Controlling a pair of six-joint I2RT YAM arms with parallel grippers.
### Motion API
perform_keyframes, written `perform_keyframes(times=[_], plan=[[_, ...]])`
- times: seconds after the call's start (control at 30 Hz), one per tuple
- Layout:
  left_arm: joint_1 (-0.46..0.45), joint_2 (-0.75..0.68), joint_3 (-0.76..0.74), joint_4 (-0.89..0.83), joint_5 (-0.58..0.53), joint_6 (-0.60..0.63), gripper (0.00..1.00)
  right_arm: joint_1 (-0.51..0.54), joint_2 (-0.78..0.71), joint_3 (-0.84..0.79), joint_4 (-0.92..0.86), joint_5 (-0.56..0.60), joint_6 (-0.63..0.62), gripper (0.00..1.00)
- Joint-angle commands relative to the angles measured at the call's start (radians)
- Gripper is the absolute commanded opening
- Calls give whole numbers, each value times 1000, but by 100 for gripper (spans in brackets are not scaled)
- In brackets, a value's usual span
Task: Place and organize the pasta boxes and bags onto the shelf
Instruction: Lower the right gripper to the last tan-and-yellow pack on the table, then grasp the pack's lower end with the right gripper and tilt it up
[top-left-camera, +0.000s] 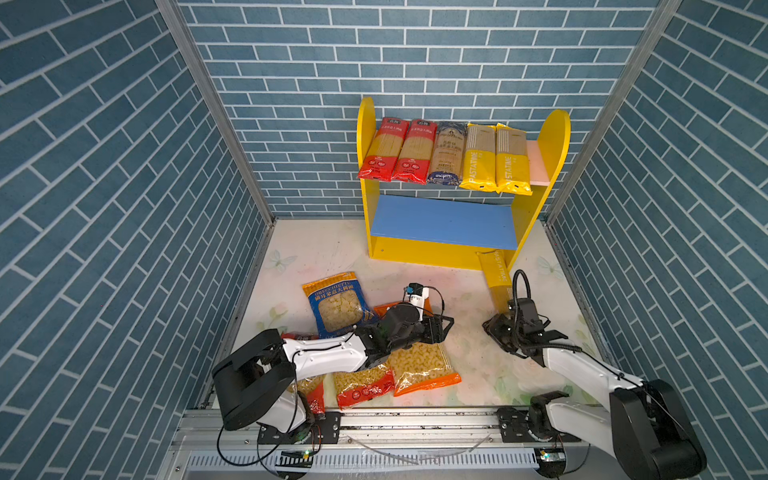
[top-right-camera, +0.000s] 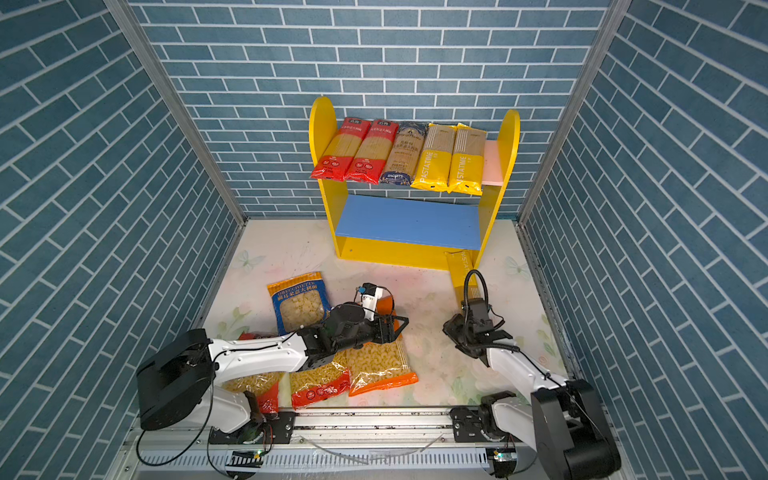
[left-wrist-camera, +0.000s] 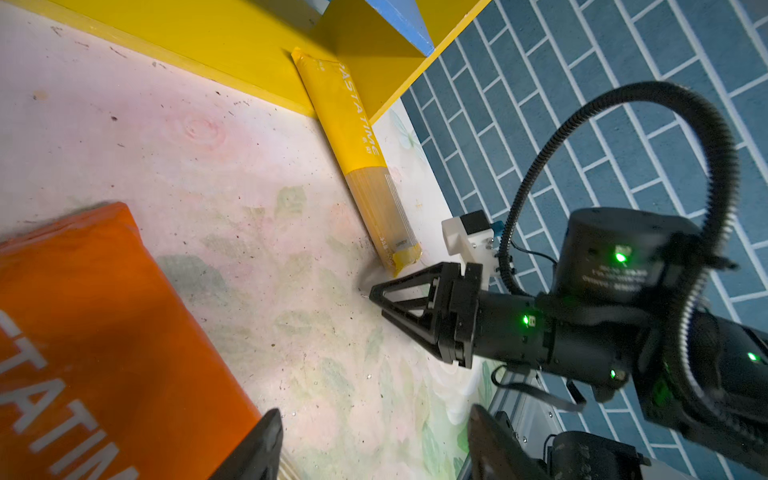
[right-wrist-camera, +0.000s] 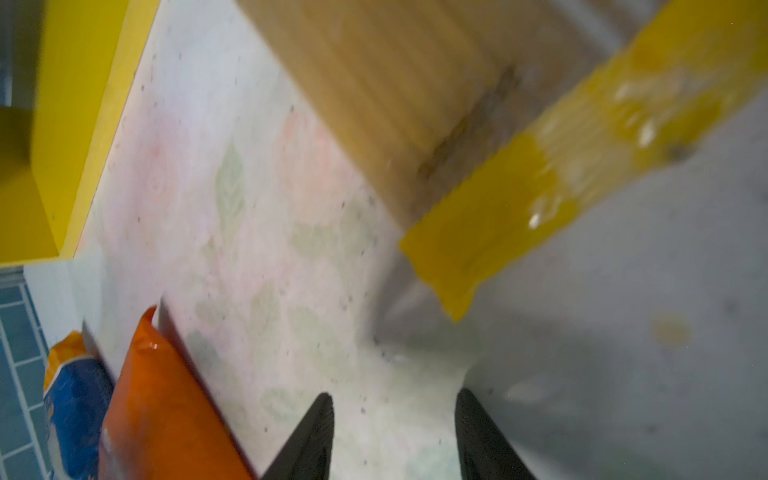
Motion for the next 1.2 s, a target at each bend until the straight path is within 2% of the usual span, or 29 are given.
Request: perform_keyframes(times=[0.0,0.13,0.23,0.33,0.5,0.67,0.77,0.87,1.07,1.17], plan=[[-3,8,20,42,7,-15,71,66,-62,-48,-87,65,105,49],[-3,14,17,50,10,-21,71,62,-173,72,-294,143,-45,50],[-3,27,26,50,21,-26,71,-3,-160,187,-367,170,-173,52],[-5,37,32,62,33,-40,71,-160,-80,237,-334,74,-241,52],[-8,11,15,52,27,-44,71,-337,115,346,-256,41,-334,53],[-9,-13,9,35,16,-43,71,-414,328,453,-178,-19,-353,54],[-9,-19,9,34,11,-41,71,-409,423,472,-145,-46,-346,52],[-9,-14,-13,41,7,-39,71,-362,462,442,-120,-37,-341,50],[-9,21,3,48,20,-39,71,-193,426,310,-112,24,-305,49],[-9,37,3,57,27,-40,71,-109,383,255,-165,98,-270,48]])
